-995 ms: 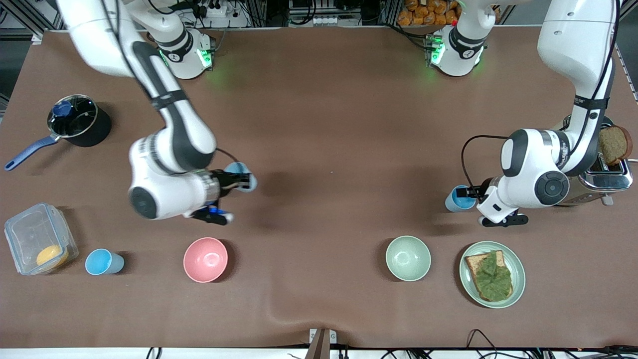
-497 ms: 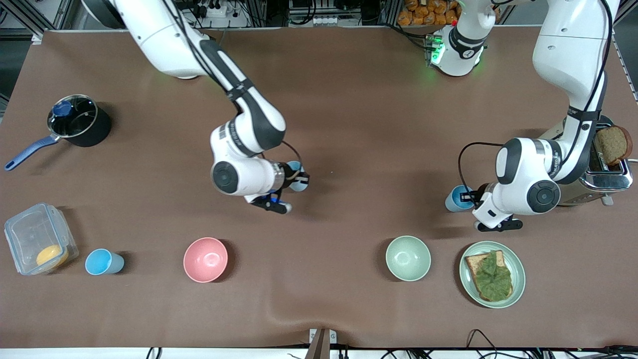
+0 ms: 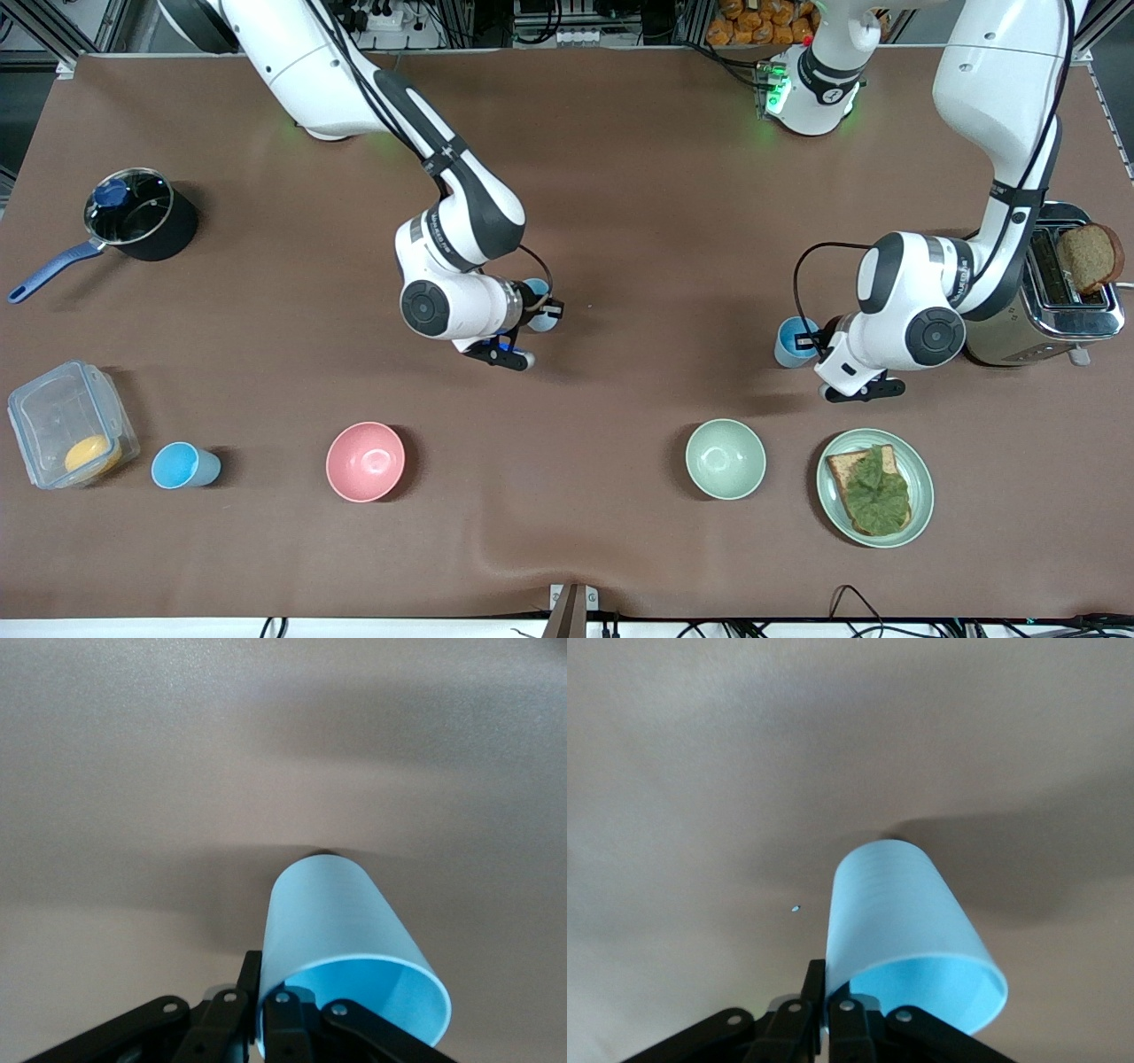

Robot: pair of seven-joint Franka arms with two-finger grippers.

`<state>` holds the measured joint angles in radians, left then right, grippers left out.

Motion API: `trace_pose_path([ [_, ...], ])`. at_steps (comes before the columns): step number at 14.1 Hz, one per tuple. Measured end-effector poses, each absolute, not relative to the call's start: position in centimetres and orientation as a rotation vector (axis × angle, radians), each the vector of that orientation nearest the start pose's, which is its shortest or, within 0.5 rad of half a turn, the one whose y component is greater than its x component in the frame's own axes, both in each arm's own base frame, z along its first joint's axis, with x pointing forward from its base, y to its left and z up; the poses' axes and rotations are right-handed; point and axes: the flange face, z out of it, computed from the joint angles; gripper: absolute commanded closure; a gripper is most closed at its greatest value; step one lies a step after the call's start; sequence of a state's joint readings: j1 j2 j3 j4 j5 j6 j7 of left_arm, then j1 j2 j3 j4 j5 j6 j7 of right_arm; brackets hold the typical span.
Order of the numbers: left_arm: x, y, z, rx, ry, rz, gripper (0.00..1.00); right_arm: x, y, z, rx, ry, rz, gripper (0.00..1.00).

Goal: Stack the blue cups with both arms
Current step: 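Carry both held blue cups toward the table center with both grippers, then release the cup with the right gripper while the left gripper brings its cup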

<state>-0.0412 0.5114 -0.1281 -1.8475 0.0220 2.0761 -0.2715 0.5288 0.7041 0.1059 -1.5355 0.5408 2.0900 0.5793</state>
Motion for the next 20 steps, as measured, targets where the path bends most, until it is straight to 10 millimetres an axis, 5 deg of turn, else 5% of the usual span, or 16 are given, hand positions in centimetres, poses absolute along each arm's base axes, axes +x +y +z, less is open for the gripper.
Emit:
trace_pose_path([
  [7, 60.4, -9.7, 26.1, -3.095, -0.146, 0.401, 1.00, 55.7, 43.5, 25.3, -2.704, 0.350, 0.546, 0.00],
  [12, 60.1, -14.6, 30.2, -3.123, -0.176, 0.321, 1.00, 56.9, 42.5, 29.3, -2.748, 0.284, 0.553, 0.00],
  [16, 59.4, -21.8, 32.8, -3.138, -0.283, 0.282, 1.00, 58.7, 37.2, 38.1, -2.867, 0.232, 0.480, 0.00],
  [20, 56.8, -31.6, 33.2, -3.130, -0.379, 0.272, 1.00, 58.6, 27.7, 46.6, -2.997, 0.145, 0.515, 0.00],
])
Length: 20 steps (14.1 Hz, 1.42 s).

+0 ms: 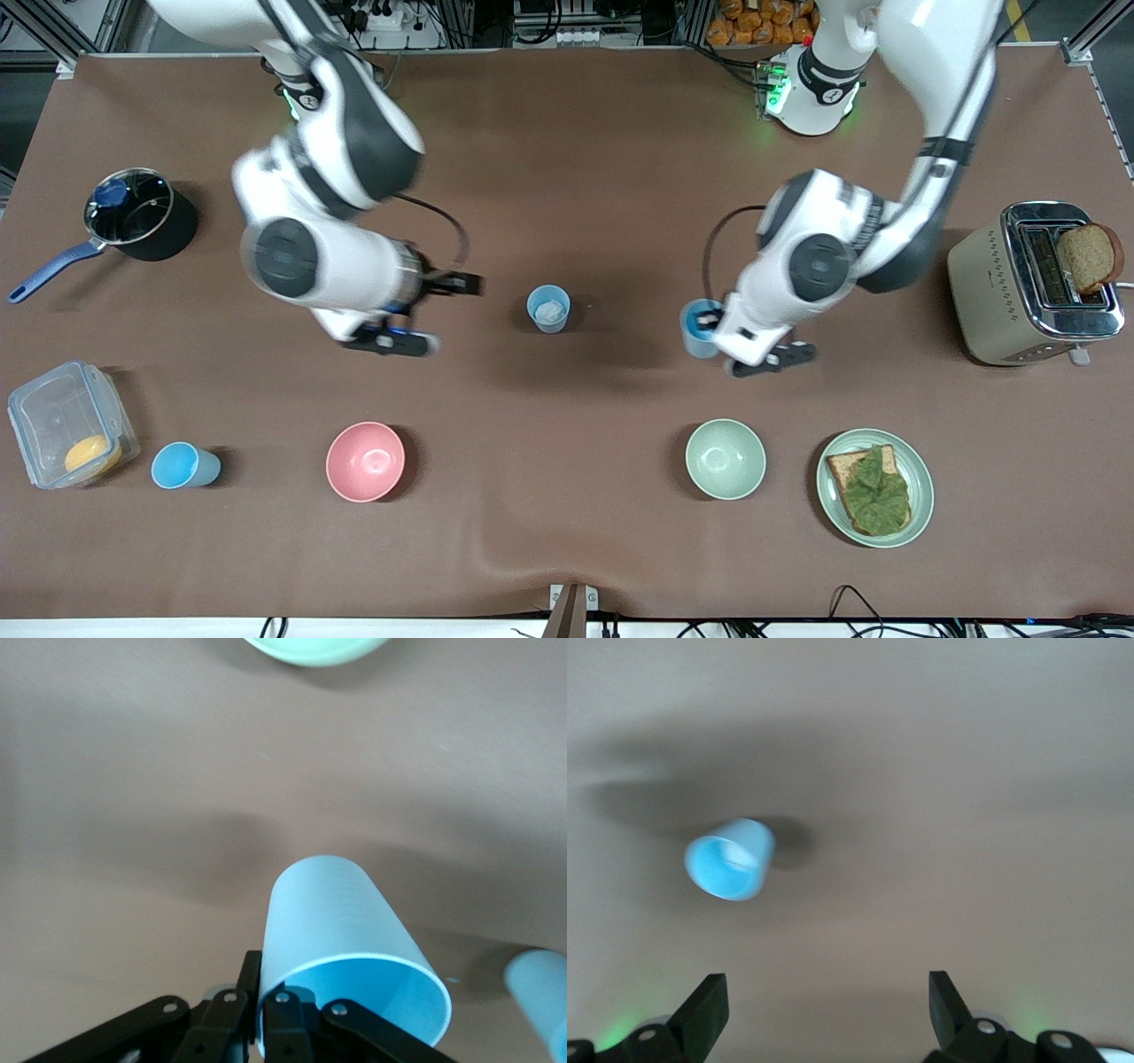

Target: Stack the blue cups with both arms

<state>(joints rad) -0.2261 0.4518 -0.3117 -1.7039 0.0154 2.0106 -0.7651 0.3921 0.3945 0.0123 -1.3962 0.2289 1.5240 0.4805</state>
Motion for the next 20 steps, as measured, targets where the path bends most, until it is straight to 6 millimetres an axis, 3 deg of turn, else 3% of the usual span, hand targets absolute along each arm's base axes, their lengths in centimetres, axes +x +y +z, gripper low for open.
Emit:
trace_pose_path([
  [2, 55.1, -36.1, 32.8, -3.135, -0.414, 0.298, 1.00, 58.0, 23.2, 50.3, -3.037, 0.072, 0.529, 0.00],
  [5, 53.1, -41.3, 32.9, -3.160, -0.462, 0.346, 1.00, 57.4, 16.9, 54.0, -3.041, -0.003, 0.542, 0.00],
  [10, 49.8, -46.3, 33.0, -3.176, -0.451, 0.386, 1.00, 56.8, 5.8, 58.0, -3.011, -0.173, 0.508, 0.00],
  [12, 49.8, -47.4, 32.8, -3.195, -0.474, 0.367, 1.00, 56.6, 4.0, 58.2, -3.005, -0.193, 0.497, 0.00],
  [15, 50.3, -49.3, 32.0, -3.235, -0.519, 0.339, 1.00, 56.4, 4.1, 56.7, -3.036, -0.206, 0.430, 0.00],
  [17, 50.2, -50.5, 31.0, -3.258, -0.529, 0.324, 1.00, 55.3, 4.0, 55.1, -3.069, -0.205, 0.328, 0.00],
  [20, 49.8, -51.6, 30.4, -3.278, -0.532, 0.308, 1.00, 53.4, 2.3, 54.8, -3.094, -0.163, 0.222, 0.00],
])
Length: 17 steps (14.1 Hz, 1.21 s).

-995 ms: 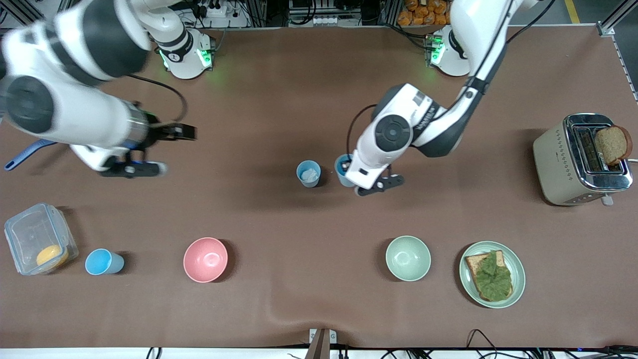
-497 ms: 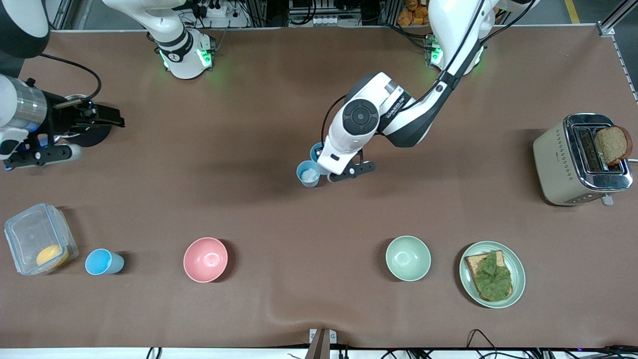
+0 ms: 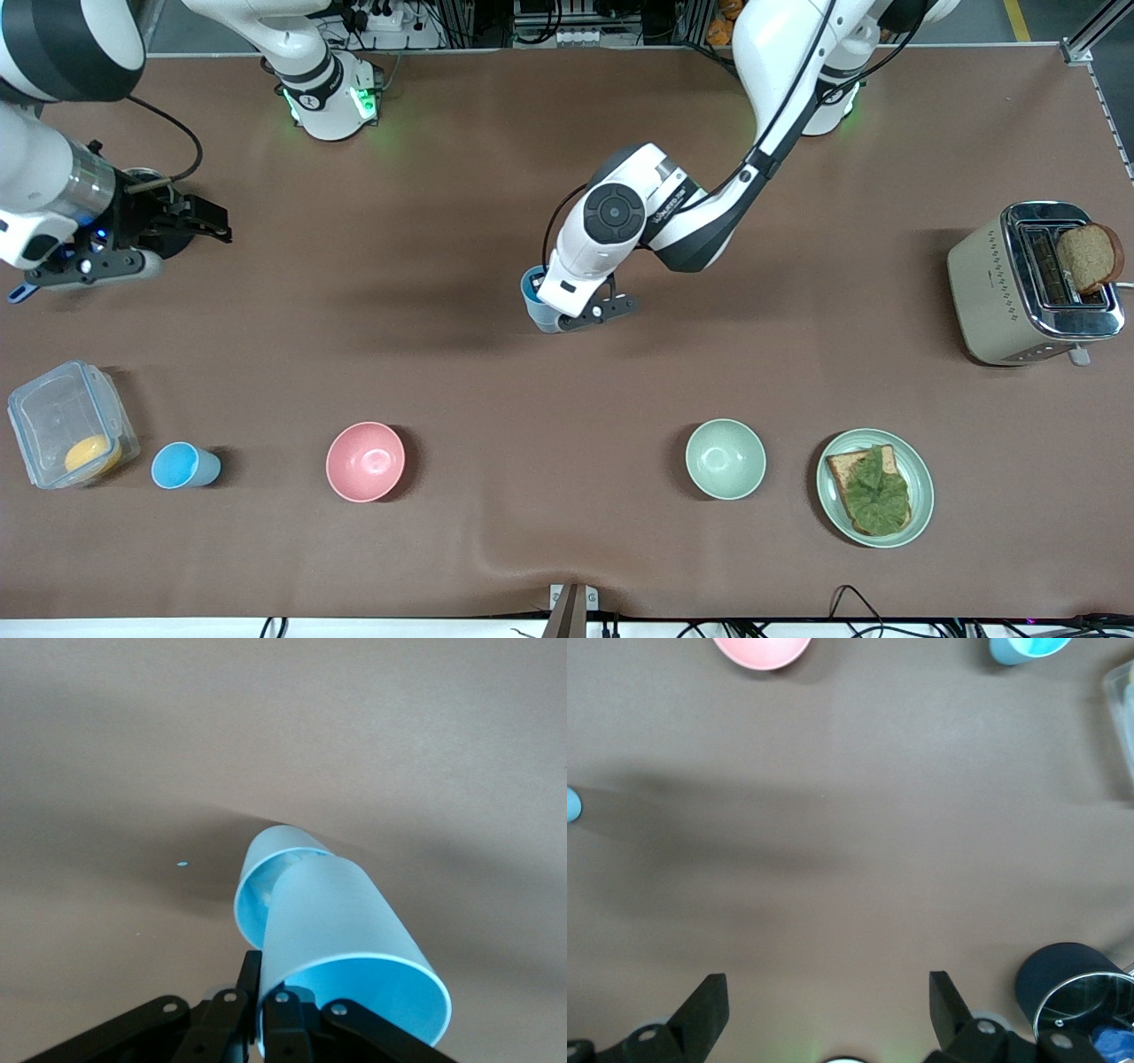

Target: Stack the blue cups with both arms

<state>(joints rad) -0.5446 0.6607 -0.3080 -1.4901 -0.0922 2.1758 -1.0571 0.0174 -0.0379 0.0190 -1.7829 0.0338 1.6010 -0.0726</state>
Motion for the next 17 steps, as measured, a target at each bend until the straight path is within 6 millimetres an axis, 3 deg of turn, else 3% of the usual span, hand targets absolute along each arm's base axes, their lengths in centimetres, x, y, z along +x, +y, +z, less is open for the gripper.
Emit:
trace_pose_path([
  [2, 49.8, -51.7, 30.1, -3.275, -0.532, 0.310, 0.96, 53.0, 0.7, 55.0, -3.096, -0.124, 0.199, 0.00],
  [3, 49.8, -51.6, 29.9, -3.274, -0.534, 0.311, 0.83, 53.3, 0.0, 55.2, -3.099, -0.109, 0.161, 0.00],
  [5, 49.9, -51.5, 29.8, -3.271, -0.537, 0.312, 0.00, 53.9, -1.0, 55.5, -3.105, -0.079, 0.078, 0.00],
  [9, 49.9, -51.3, 30.0, -3.250, -0.532, 0.334, 0.00, 53.1, -1.5, 55.8, -3.097, -0.066, 0.179, 0.00],
  [11, 50.8, -49.9, 32.4, -3.211, -0.537, 0.360, 0.00, 52.7, -1.1, 56.9, -3.092, -0.077, 0.225, 0.00],
  [13, 53.5, -45.5, 37.3, -3.170, -0.602, 0.333, 0.00, 52.8, -0.9, 57.7, -3.094, -0.085, 0.206, 0.00],
  [15, 56.9, -38.2, 42.6, -3.129, -0.659, 0.248, 0.00, 52.9, -0.8, 58.8, -3.098, -0.088, 0.170, 0.00],
  [17, 59.3, -31.2, 46.5, -3.109, -0.647, 0.183, 0.00, 53.1, -0.8, 59.6, -3.100, -0.089, 0.144, 0.00],
])
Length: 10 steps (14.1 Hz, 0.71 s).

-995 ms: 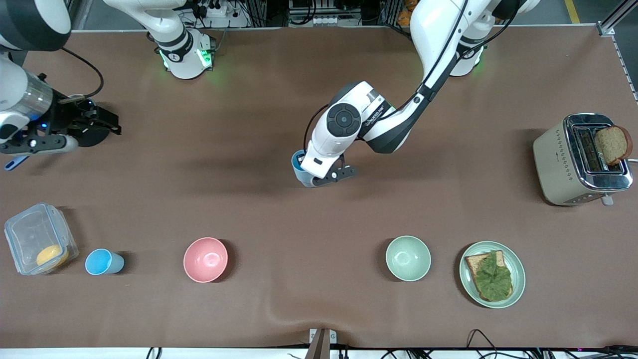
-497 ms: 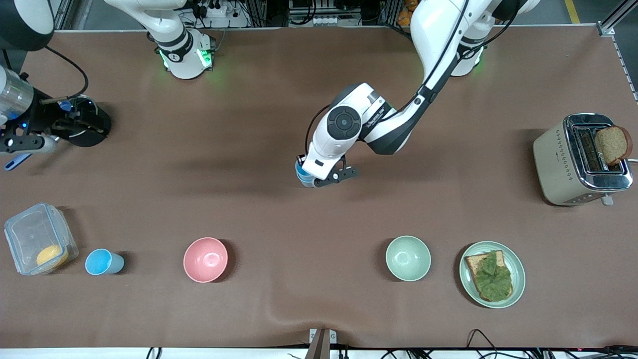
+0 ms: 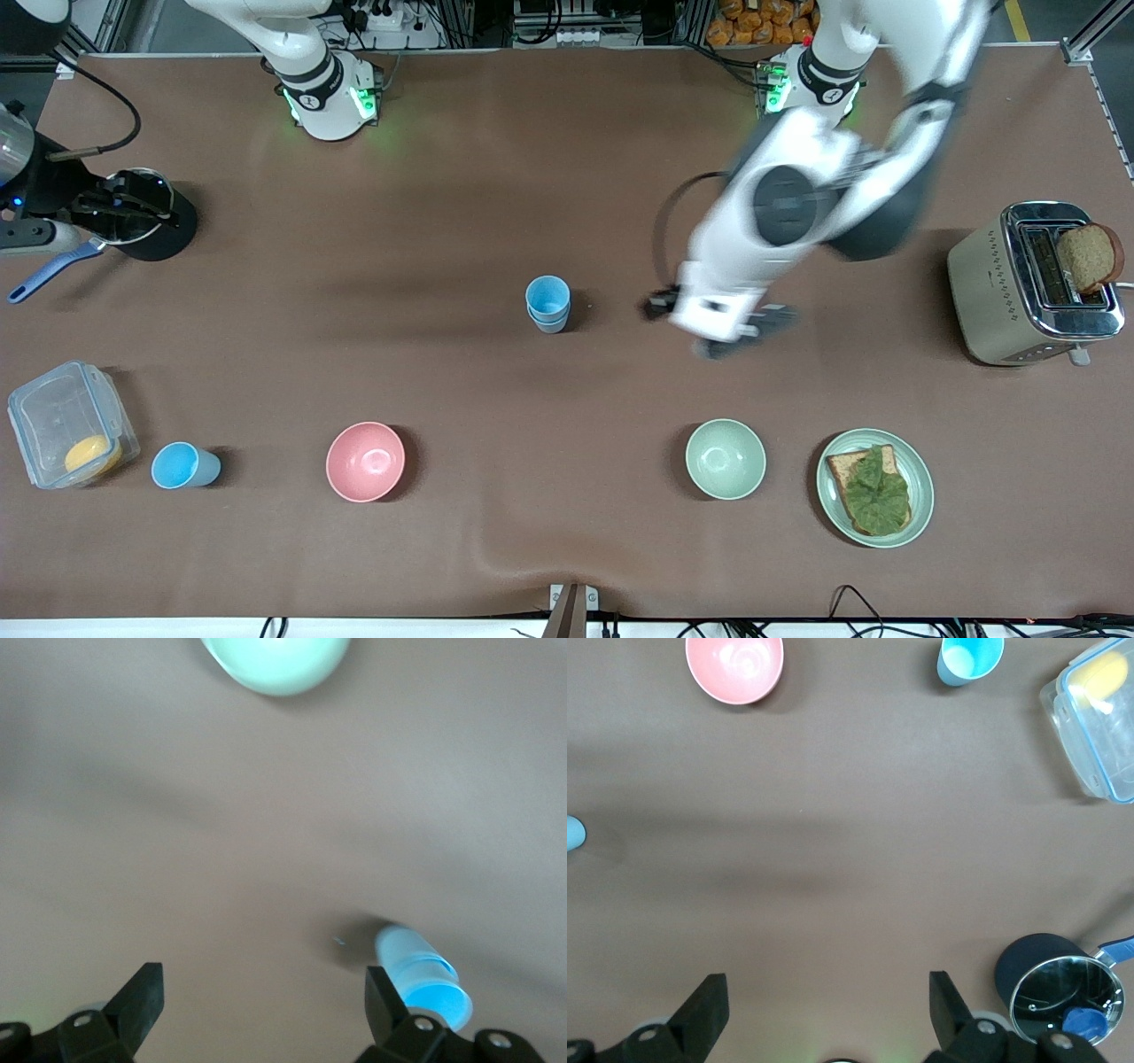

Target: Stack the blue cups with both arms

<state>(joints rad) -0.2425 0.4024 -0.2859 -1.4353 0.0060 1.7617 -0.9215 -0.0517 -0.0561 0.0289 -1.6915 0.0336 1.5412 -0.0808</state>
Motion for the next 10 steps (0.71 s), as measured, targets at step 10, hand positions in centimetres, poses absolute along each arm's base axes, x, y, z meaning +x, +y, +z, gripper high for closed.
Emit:
trace_pose_path([
  [10, 60.3, -13.3, 55.8, -3.129, -0.266, 0.124, 0.00, 53.3, 1.2, 59.5, -3.099, -0.149, 0.149, 0.00],
])
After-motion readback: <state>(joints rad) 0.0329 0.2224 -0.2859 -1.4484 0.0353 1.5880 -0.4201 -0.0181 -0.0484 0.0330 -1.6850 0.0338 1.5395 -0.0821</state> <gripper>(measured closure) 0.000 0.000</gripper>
